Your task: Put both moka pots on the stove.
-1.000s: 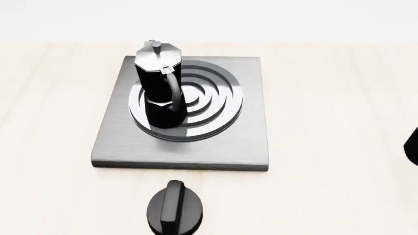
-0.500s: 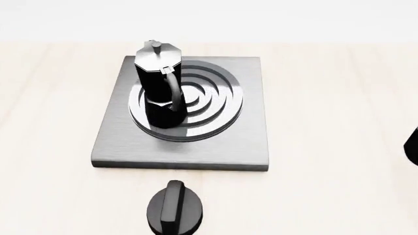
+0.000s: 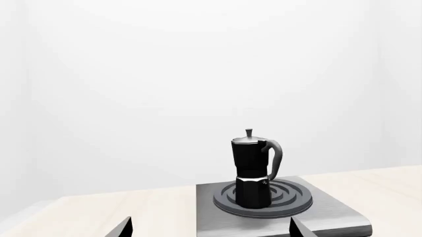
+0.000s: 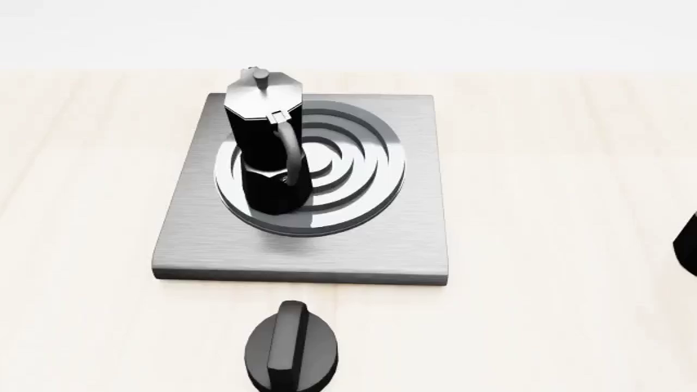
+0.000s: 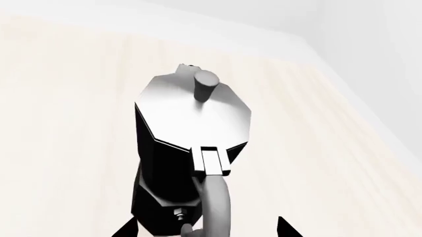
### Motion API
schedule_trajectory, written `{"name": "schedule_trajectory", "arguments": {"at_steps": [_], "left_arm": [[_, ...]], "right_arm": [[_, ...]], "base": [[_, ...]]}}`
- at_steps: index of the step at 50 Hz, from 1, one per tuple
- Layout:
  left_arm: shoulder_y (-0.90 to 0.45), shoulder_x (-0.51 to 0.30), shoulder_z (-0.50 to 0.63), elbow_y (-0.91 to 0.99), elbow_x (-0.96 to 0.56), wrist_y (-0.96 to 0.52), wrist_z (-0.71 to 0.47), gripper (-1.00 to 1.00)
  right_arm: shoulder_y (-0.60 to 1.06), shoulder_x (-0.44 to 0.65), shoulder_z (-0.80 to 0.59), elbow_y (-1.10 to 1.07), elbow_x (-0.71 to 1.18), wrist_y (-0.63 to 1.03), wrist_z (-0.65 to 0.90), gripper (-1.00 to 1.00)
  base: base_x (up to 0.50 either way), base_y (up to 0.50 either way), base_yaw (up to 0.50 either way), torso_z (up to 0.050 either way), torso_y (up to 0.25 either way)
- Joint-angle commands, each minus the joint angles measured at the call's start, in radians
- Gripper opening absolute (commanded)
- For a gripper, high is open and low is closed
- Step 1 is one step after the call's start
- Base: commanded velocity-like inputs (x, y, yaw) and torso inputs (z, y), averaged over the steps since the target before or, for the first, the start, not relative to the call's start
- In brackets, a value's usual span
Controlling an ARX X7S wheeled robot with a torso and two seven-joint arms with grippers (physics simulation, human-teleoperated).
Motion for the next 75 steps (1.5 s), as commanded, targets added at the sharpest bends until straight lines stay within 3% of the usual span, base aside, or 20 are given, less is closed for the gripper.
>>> {"name": "schedule_trajectory", "arguments": {"at_steps": [1, 10, 26, 27, 43, 51, 67, 75], "left_arm": [[-0.008, -0.002, 0.004, 0.002, -0.004, -0.009, 0.001, 1.0], [-0.014, -0.004, 0.008, 0.001, -0.005, -0.014, 0.002, 1.0], [-0.062, 0.008, 0.025, -0.012, -0.015, -0.045, 0.012, 1.0], [-0.071, 0.009, 0.026, -0.013, -0.02, -0.048, 0.014, 1.0], [-0.072, 0.006, 0.032, -0.009, -0.017, -0.055, 0.014, 1.0], [-0.069, 0.0, 0.034, -0.015, -0.023, -0.049, 0.016, 1.0], [-0.029, -0.011, 0.025, -0.009, -0.008, -0.019, -0.003, 1.0], [-0.017, -0.021, 0.026, -0.005, -0.012, -0.011, -0.002, 1.0]], "right_arm": [[0.012, -0.03, 0.001, 0.098, -0.017, -0.039, -0.022, 1.0], [0.045, -0.096, 0.005, 0.25, -0.039, -0.1, -0.069, 1.0], [0.049, -0.121, 0.112, 0.256, -0.117, -0.103, -0.065, 1.0], [0.048, -0.121, 0.123, 0.255, -0.113, -0.101, -0.083, -1.0], [0.057, -0.138, 0.182, 0.232, -0.192, -0.113, -0.093, -1.0], [0.002, -0.074, 0.213, -0.147, -0.136, -0.008, 0.041, -1.0], [-0.011, -0.042, 0.272, -0.387, -0.106, -0.047, 0.175, -1.0], [0.024, -0.094, 0.251, -0.377, -0.098, -0.051, 0.097, -1.0]], "base": [[0.0, 0.0, 0.0, 0.0, 0.0], [0.0, 0.0, 0.0, 0.0, 0.0], [0.0, 0.0, 0.0, 0.0, 0.0], [0.0, 0.0, 0.0, 0.0, 0.0], [0.0, 0.0, 0.0, 0.0, 0.0], [0.0, 0.0, 0.0, 0.0, 0.0], [0.0, 0.0, 0.0, 0.0, 0.0], [0.0, 0.0, 0.0, 0.0, 0.0]]}}
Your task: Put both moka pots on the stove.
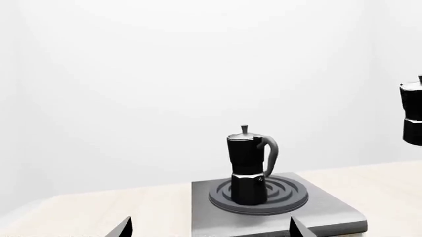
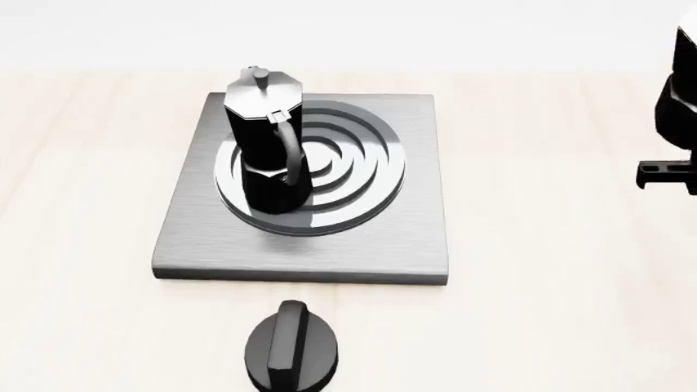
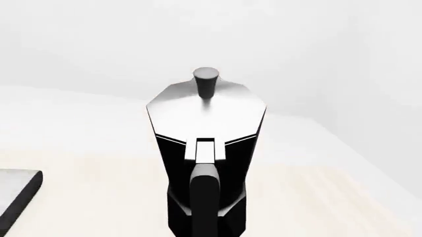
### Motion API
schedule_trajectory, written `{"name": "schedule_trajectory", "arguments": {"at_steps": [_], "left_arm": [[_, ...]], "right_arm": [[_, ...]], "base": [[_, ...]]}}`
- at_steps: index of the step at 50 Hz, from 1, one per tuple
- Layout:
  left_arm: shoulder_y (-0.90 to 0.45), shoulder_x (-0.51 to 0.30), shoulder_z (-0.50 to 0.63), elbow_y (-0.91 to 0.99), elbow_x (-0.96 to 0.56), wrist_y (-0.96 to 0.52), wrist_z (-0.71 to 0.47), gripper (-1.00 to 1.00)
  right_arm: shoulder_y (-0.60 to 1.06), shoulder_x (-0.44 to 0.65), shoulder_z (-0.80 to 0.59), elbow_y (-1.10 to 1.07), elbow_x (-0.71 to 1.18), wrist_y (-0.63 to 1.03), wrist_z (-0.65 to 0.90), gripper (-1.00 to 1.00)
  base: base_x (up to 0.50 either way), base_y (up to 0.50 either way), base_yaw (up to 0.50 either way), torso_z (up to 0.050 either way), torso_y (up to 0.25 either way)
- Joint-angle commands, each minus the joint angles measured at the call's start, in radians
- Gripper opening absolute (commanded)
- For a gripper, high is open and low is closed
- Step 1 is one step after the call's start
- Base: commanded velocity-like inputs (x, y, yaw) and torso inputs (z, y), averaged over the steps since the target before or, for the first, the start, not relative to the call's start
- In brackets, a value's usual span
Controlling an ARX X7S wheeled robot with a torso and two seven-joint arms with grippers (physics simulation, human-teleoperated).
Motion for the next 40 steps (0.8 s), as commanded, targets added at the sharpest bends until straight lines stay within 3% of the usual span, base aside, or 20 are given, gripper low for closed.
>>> {"name": "schedule_trajectory", "arguments": {"at_steps": [1, 20, 40], "left_arm": [[0.018, -0.011, 0.0, 0.002, -0.001, 0.015, -0.003, 1.0], [0.045, -0.028, -0.019, 0.001, -0.009, 0.044, -0.02, 1.0], [0.06, -0.039, -0.027, 0.002, -0.012, 0.061, -0.03, 1.0]], "right_arm": [[0.034, -0.03, 0.009, -0.091, -0.023, -0.009, -0.028, -1.0], [0.228, -0.254, -0.078, 0.305, -0.105, -0.128, -0.313, -1.0], [0.239, -0.333, -0.078, 0.266, -0.049, -0.066, -0.453, -1.0]], "base": [[0.0, 0.0, 0.0, 0.0, 0.0], [0.0, 0.0, 0.0, 0.0, 0.001], [0.0, 0.0, 0.0, 0.0, 0.001]]}}
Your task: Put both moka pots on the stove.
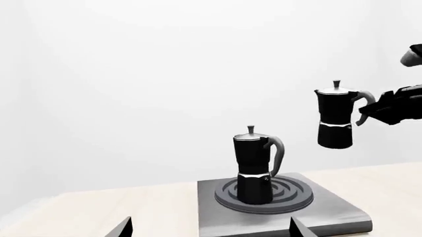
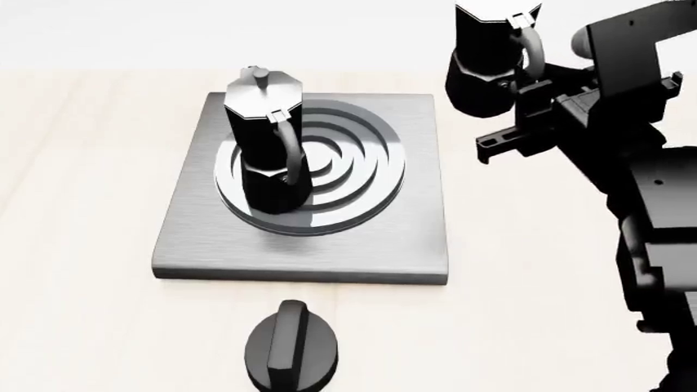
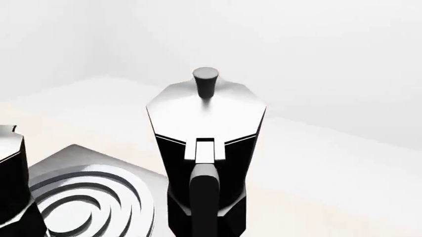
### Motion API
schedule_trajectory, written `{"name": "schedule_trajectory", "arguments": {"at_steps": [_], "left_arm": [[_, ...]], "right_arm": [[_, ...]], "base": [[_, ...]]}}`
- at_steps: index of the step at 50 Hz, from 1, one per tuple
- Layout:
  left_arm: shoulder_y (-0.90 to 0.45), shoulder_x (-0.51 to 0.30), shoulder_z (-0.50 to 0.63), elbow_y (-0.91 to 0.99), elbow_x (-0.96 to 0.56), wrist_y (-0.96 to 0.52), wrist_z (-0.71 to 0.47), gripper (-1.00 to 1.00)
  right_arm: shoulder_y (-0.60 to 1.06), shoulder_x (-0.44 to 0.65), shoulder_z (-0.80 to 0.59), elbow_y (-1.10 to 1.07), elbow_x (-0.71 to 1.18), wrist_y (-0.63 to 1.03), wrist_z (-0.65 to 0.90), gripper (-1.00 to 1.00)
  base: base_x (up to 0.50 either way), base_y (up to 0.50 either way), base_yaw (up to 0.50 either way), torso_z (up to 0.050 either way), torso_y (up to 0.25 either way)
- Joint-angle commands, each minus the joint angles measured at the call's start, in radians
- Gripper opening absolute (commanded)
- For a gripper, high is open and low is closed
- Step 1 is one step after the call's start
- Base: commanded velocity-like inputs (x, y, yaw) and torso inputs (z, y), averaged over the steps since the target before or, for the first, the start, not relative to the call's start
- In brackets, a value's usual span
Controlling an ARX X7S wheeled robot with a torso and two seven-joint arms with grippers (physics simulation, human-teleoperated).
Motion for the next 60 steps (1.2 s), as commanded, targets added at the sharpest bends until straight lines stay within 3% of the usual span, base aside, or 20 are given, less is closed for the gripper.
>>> {"name": "schedule_trajectory", "arguments": {"at_steps": [1, 25, 38, 60], "left_arm": [[0.013, -0.006, -0.004, -0.002, 0.001, 0.014, -0.007, 1.0], [0.025, -0.011, -0.004, 0.003, 0.007, 0.023, -0.017, 1.0], [0.013, -0.013, -0.001, 0.002, 0.0, 0.016, -0.016, 1.0], [0.001, -0.017, 0.004, -0.002, -0.009, 0.012, -0.016, 1.0]], "right_arm": [[0.03, -0.06, 0.026, 0.002, -0.001, -0.011, -0.061, -1.0], [0.046, -0.22, 0.025, 0.244, -0.032, -0.157, -0.11, -1.0], [0.033, -0.273, 0.048, 0.27, -0.062, -0.182, -0.086, -1.0], [-0.018, -0.331, 0.221, 0.273, -0.273, -0.167, -0.044, -1.0]], "base": [[0.0, 0.0, 0.0, 0.0, 0.0], [0.0, 0.0, 0.0, 0.0, 0.001], [0.0, 0.0, 0.0, 0.0, 0.002], [0.0, 0.0, 0.0, 0.001, 0.001]]}}
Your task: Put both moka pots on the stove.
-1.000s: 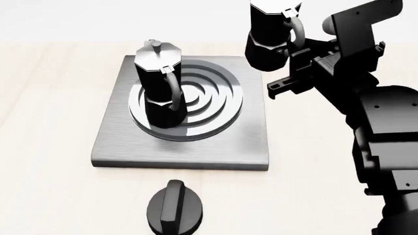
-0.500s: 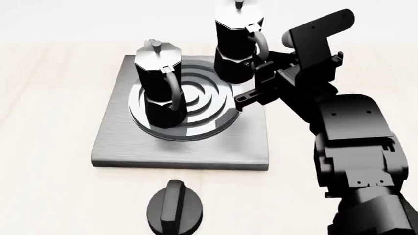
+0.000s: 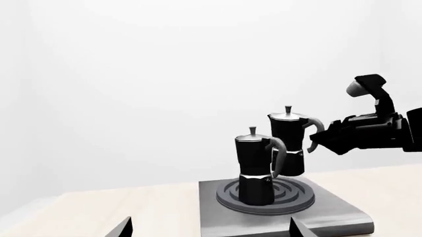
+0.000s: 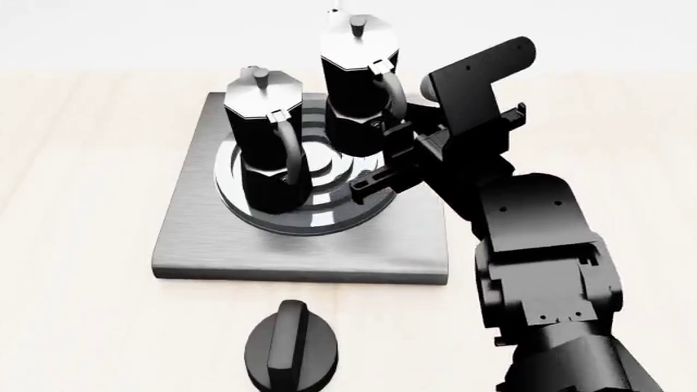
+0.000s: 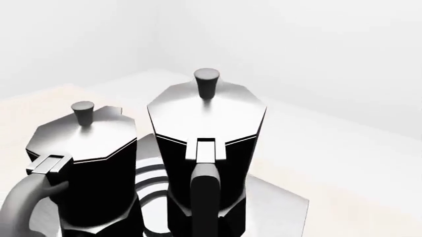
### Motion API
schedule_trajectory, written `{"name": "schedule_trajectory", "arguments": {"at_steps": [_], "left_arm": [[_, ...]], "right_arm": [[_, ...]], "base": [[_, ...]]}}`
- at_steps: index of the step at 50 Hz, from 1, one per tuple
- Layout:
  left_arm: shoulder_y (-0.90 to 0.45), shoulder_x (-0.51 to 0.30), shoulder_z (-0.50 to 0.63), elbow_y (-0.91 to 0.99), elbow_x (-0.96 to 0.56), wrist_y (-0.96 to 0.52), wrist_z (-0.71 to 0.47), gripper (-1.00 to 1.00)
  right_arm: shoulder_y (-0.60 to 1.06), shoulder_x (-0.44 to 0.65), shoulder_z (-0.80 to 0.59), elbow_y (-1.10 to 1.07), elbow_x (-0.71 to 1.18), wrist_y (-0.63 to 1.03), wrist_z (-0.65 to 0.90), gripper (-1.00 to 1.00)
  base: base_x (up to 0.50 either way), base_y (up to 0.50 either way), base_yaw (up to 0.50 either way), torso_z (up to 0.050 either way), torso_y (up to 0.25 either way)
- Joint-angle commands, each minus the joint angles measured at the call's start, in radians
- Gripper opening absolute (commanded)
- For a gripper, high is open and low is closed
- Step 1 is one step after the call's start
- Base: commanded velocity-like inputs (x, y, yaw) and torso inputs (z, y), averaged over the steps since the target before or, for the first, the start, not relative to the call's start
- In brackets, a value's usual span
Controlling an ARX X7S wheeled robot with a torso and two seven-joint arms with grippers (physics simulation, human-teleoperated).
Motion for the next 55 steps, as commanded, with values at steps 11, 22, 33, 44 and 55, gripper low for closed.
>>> {"name": "schedule_trajectory", "arguments": {"at_steps": [11, 22, 33, 44, 55], "left_arm": [[-0.002, -0.003, 0.003, -0.007, -0.002, 0.008, -0.004, 1.0], [-0.003, -0.005, 0.004, -0.006, -0.003, 0.006, -0.006, 1.0], [-0.003, -0.005, 0.008, -0.008, 0.001, 0.008, -0.007, 1.0], [-0.047, 0.017, 0.033, -0.02, 0.002, -0.019, 0.004, 1.0], [-0.018, 0.036, 0.051, -0.019, 0.057, -0.005, -0.009, 1.0]], "right_arm": [[-0.034, -0.048, 0.263, -0.001, -0.246, 0.009, 0.016, -1.0], [-0.064, -0.067, 0.354, -0.001, -0.343, 0.013, 0.006, -1.0], [-0.075, -0.073, 0.406, -0.001, -0.408, 0.008, 0.029, 1.0], [-0.04, -0.068, 0.448, -0.002, -0.417, -0.018, 0.003, 1.0], [-0.451, 0.022, 0.518, -1.073, -0.28, 0.492, 0.016, 1.0]], "base": [[0.0, 0.0, 0.0, 0.0, 0.001], [0.0, 0.0, 0.0, 0.0, 0.001], [0.0, 0.0, 0.0, 0.0, 0.001], [0.0, 0.0, 0.0, 0.0, 0.0], [0.0, 0.0, 0.0, 0.0, 0.0]]}}
